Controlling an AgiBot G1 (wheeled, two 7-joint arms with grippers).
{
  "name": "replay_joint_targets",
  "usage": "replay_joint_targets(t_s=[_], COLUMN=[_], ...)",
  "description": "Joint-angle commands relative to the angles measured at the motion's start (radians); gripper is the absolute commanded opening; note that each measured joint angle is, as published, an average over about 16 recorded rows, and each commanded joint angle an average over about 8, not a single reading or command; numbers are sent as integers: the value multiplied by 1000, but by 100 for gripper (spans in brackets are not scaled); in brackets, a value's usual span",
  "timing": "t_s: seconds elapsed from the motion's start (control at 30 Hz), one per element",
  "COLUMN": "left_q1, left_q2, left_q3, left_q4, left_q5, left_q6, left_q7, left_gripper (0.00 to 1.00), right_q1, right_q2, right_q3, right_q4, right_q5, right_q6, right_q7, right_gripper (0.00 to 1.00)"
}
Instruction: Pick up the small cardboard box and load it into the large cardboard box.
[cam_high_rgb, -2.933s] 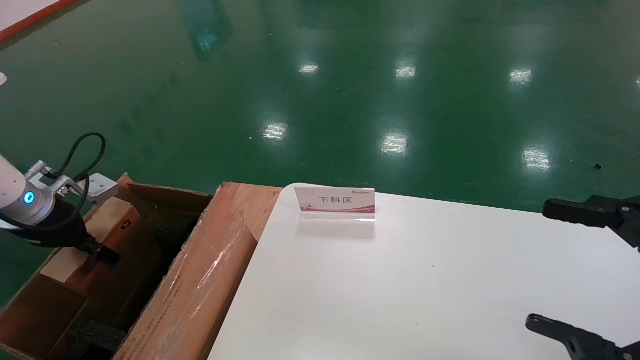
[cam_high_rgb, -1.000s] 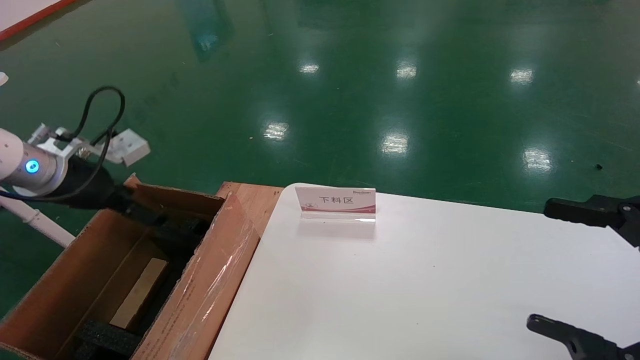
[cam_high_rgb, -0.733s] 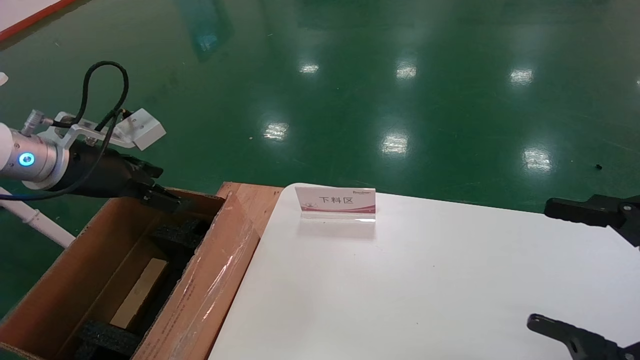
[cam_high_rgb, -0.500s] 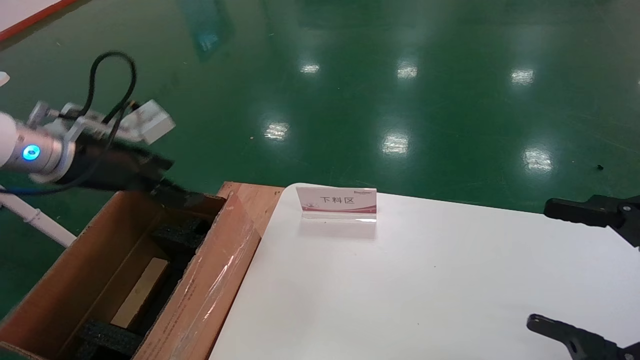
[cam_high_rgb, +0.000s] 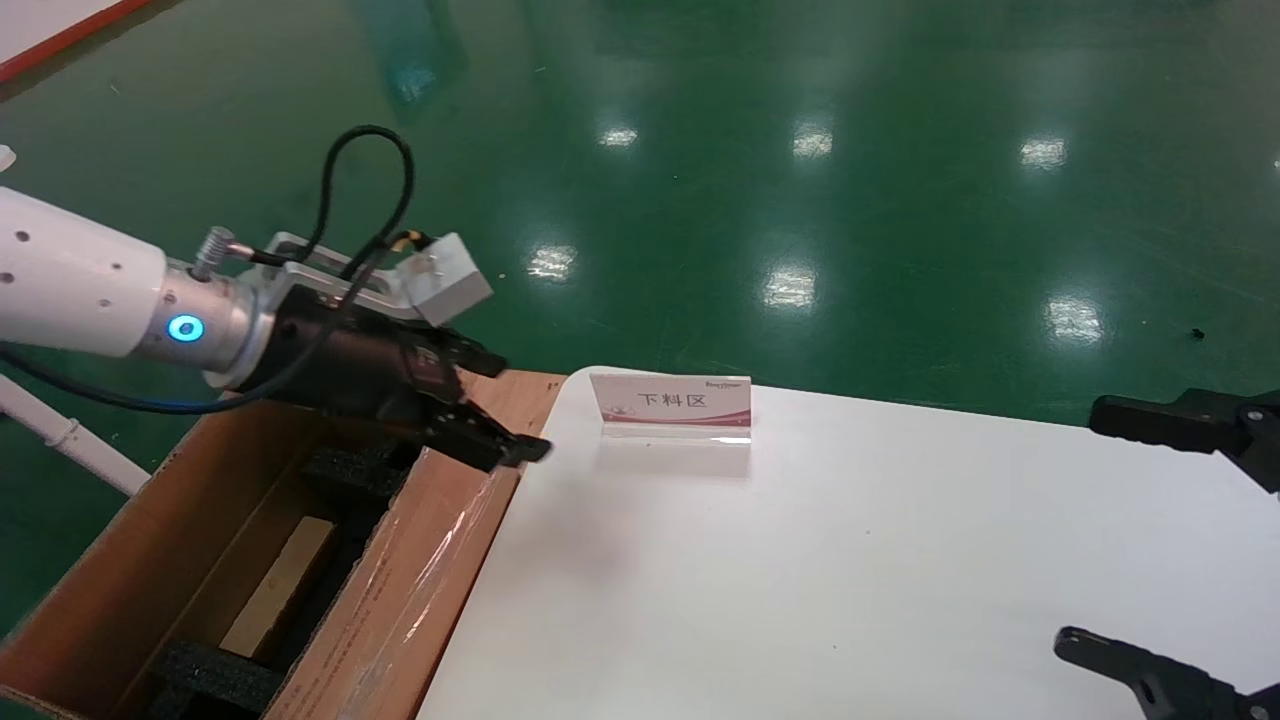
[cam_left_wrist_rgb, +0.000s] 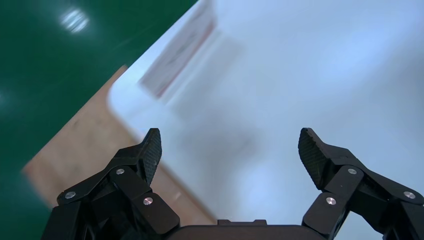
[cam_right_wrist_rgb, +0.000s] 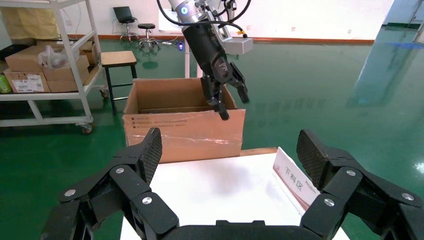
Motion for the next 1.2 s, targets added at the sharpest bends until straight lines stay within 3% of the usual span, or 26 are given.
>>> replay_joint_targets(t_s=[0.03,1.2], left_q1=[48,892], left_q2=[8,151], left_q3=[-64,-1194], left_q4=[1,17], left_q5=[-20,-376], left_q6=[20,371], left_q7=[30,559], left_gripper=[100,100], right_q1=[0,-3], right_q2=[0,-4], right_q3=[0,10], right_q4=[0,4], right_q5=[0,-7], right_q6=[0,-4], right_q7=[0,6], right_gripper=[100,100])
